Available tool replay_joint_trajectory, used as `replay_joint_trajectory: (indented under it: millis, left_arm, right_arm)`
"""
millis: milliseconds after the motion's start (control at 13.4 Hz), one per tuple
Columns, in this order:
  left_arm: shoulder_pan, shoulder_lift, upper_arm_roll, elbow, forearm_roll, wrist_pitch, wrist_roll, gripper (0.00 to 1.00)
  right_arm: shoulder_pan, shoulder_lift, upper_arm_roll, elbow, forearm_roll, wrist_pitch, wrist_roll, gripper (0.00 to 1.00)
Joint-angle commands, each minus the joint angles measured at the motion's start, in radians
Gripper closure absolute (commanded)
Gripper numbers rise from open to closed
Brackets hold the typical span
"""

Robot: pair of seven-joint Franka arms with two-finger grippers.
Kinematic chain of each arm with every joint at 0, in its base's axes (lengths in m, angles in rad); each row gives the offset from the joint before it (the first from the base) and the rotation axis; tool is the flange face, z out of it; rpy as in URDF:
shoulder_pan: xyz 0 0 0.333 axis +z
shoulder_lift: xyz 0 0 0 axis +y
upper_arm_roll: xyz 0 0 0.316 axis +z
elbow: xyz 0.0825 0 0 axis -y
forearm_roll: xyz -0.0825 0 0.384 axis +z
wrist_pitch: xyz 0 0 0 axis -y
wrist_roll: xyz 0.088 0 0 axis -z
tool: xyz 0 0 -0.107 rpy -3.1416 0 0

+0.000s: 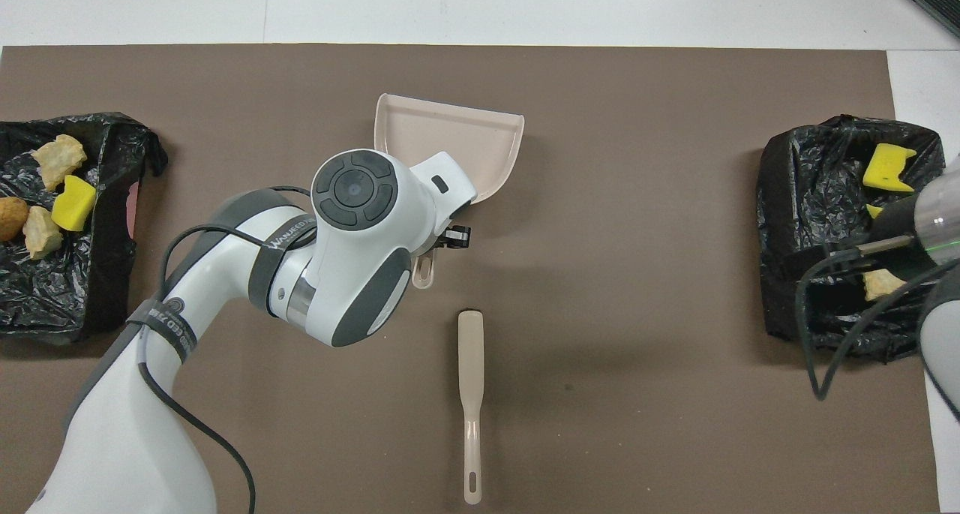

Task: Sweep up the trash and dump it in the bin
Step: 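Set the dustpan at center with the left gripper while the right gripper withdraws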

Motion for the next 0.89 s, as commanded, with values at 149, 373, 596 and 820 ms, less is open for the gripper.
replay_joint_trajectory:
  millis: [149,373,596,820]
  left_arm:
    - [-0.058,0.068,0.02,0.002,-0.034,0.083,-0.054,1.0]
    - [-0.059,0.074,0.019,0.0,-0.038,0.091,-0.079,1.0]
    - [-0.059,0.079,0.019,-0.005,-0.038,0.091,-0.076,0.63]
    - [-0.029,0.029,0.025,0.003,-0.037,0.04,-0.077,0.0]
  right_arm:
    - [-0.122,-0.002,0.015,0.011,-0.014,-0.001,-0.1,0.0]
    - [-0.144,0.003,0.015,0.015,-0.011,-0.011,-0.087,0.0]
    - [-0.147,0.033,0.018,0.085,-0.012,-0.057,-0.037,0.0]
    - [-0.141,0.055,0.023,0.129,-0.001,-0.07,0.009,0.0]
